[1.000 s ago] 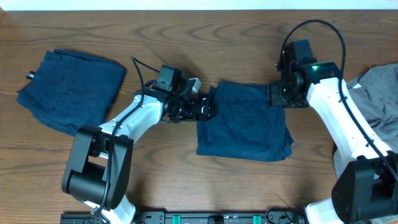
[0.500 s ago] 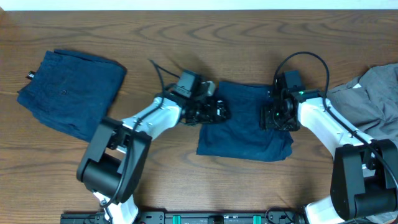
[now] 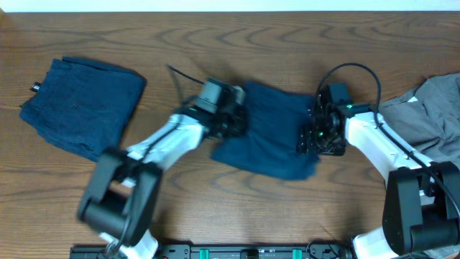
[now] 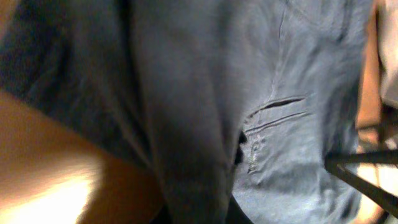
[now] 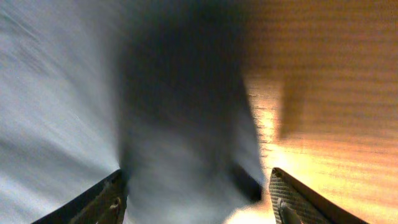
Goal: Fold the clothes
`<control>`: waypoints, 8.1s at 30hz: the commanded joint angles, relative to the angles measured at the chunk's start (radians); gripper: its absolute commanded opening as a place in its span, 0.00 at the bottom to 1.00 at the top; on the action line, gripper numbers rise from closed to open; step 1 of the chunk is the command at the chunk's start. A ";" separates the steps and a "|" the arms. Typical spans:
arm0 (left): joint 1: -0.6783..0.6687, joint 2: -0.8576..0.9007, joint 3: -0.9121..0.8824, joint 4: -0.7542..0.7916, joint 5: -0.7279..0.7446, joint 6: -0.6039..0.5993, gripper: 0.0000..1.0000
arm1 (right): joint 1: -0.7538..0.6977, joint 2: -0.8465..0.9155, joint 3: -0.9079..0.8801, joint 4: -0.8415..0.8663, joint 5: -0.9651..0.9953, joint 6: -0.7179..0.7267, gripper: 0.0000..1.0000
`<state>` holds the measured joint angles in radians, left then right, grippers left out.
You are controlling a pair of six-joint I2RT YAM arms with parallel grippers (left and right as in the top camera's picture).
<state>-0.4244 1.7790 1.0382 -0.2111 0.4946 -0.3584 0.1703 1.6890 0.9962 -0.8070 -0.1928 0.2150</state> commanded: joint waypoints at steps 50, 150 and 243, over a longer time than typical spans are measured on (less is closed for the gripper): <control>0.467 -0.343 0.037 -0.285 -0.245 0.083 0.98 | -0.169 -0.116 0.087 0.066 -0.085 -0.014 0.99; 0.335 -1.767 -0.140 -0.979 -0.428 0.182 0.98 | -0.100 -1.684 -0.991 0.742 0.085 -0.289 0.99; 0.383 -1.775 -1.034 0.145 -0.566 0.182 0.98 | -0.100 -1.684 -0.991 0.742 0.085 -0.289 0.99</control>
<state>-0.0463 0.0105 0.0376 -0.0513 -0.0776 -0.1825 0.0647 0.0109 0.0090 -0.0631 -0.1143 -0.0635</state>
